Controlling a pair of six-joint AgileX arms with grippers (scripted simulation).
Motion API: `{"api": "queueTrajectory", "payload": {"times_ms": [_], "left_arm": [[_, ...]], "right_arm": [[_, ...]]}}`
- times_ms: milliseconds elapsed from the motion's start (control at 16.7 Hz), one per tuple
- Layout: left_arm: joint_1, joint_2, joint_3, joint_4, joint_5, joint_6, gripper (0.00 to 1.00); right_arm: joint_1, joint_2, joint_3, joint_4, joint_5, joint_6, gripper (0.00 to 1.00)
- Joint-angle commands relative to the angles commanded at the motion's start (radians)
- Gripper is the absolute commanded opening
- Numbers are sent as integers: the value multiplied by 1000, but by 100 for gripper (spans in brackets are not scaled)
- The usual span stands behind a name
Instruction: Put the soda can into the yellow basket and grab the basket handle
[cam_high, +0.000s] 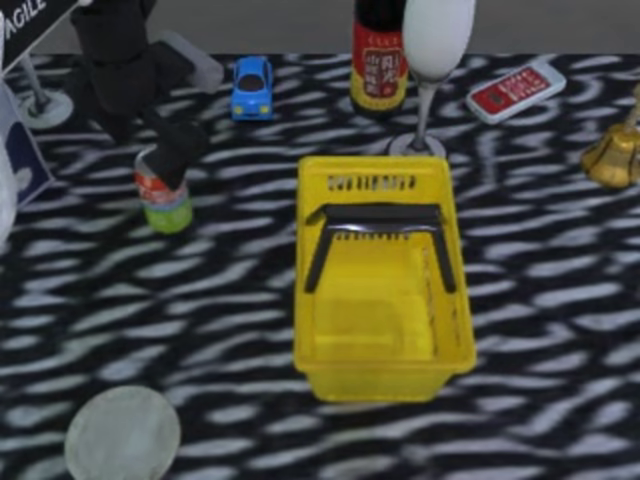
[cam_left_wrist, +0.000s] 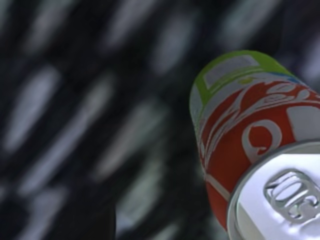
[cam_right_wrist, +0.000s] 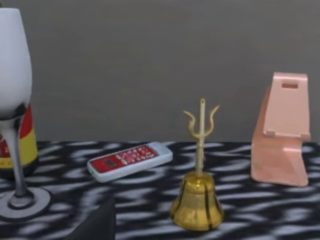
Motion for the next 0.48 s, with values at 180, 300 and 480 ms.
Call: {"api": "queueTrajectory", "payload": {"times_ms": [180,300,480], "left_arm": [[-1,-2,-3,1,1,-1,100],[-1,-1,-20,19,0,-1,100],[0,5,-103,112,0,0,100]], "right_arm": [[0,0,0,0,0,0,100],[0,0,0,0,0,0,100],[0,0,0,0,0,0,100]]}}
